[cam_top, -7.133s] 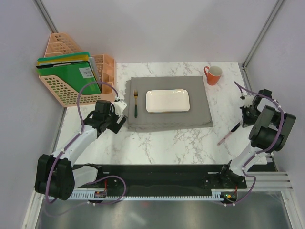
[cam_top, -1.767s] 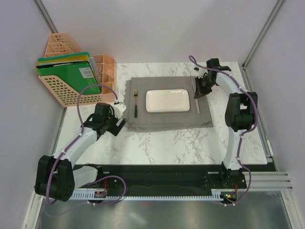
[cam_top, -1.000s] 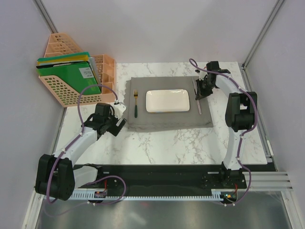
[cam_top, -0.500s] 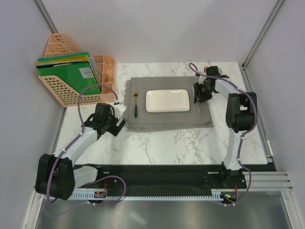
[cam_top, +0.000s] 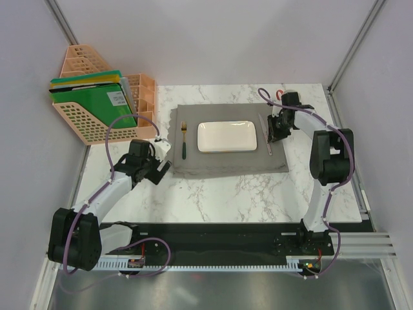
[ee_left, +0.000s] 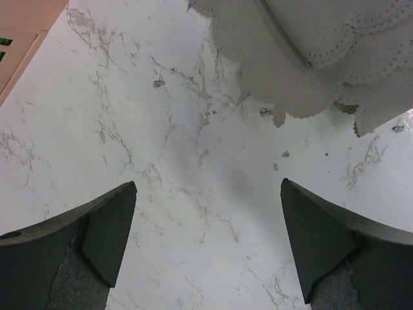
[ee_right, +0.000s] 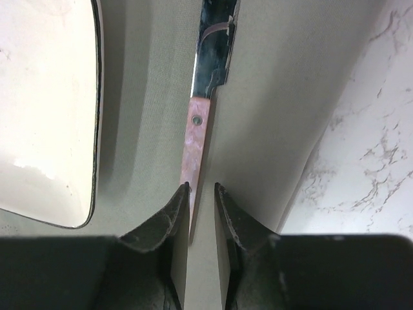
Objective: Set the dinner table for one person
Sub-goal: Place the knife on the napkin.
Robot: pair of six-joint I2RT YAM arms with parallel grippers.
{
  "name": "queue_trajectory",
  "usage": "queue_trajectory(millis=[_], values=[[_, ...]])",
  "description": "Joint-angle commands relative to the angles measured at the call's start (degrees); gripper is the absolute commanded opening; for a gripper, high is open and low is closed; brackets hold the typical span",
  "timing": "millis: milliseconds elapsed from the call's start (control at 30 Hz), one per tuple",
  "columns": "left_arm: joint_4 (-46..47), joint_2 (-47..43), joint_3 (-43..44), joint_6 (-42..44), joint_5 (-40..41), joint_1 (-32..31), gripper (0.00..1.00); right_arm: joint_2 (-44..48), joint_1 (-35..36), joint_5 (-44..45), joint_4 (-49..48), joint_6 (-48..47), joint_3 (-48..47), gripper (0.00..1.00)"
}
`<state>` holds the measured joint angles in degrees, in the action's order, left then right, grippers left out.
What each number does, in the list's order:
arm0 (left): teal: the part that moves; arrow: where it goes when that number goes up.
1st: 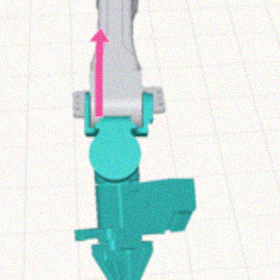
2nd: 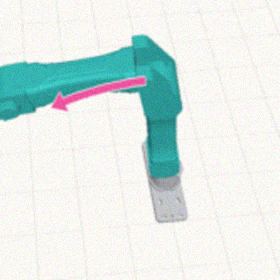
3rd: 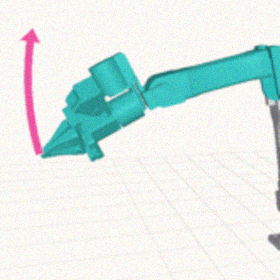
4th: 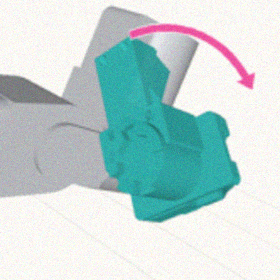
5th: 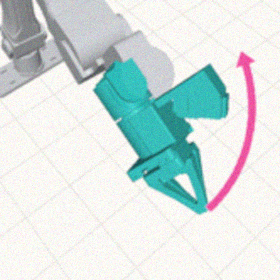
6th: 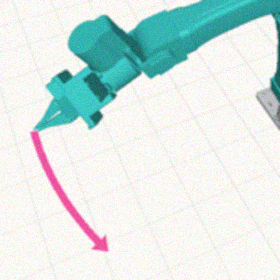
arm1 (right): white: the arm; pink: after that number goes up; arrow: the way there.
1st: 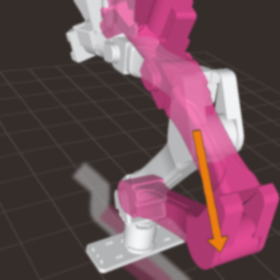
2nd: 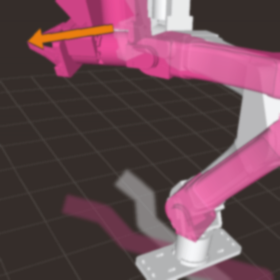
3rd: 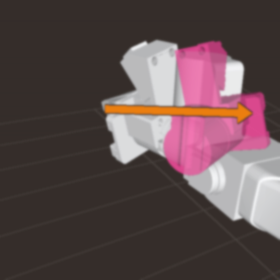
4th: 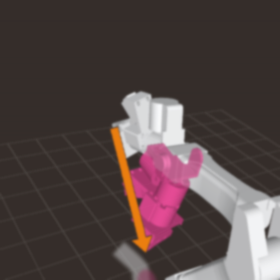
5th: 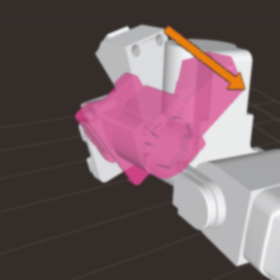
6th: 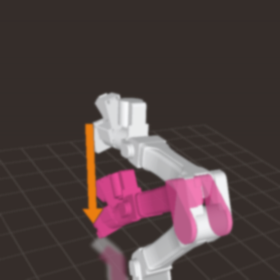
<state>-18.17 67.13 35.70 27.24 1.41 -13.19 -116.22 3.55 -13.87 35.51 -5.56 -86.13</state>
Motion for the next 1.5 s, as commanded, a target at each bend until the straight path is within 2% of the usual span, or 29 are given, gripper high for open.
queue_trajectory(millis=[0,333,433,500,767,1167,1467], values=[[0.24,0.02,0.42,-0.61,0.17,0.27,1.0,3.2,0.05,-0.19,-0.09,-0.24,1.66,0.28],[0.42,0.28,0.51,-0.7,0.17,0.36,1.0,5.39,0.31,-1.6,-0.44,-1.47,8.08,0.28],[0.33,0.28,0.51,-0.7,0.26,0.36,1.0,5.39,1.19,-2.21,-0.35,-1.38,8.96,0.19],[0.33,0.1,0.51,-0.7,0.26,0.36,1.0,5.66,2.16,-2.48,-0.44,-1.29,9.57,0.17],[0.42,0.02,0.33,-0.7,0.35,0.36,1.0,4.52,4.97,-1.95,-0.7,-0.33,7.91,0.17],[0.33,0.1,0.68,-0.61,0.44,0.27,1.0,4.52,5.06,1.03,-1.75,-0.59,7.2,0.16],[0.16,-0.51,0.24,-0.53,0.52,0.36,1.0,0.74,5.06,3.23,-2.2,-0.33,4.3,0.15]])
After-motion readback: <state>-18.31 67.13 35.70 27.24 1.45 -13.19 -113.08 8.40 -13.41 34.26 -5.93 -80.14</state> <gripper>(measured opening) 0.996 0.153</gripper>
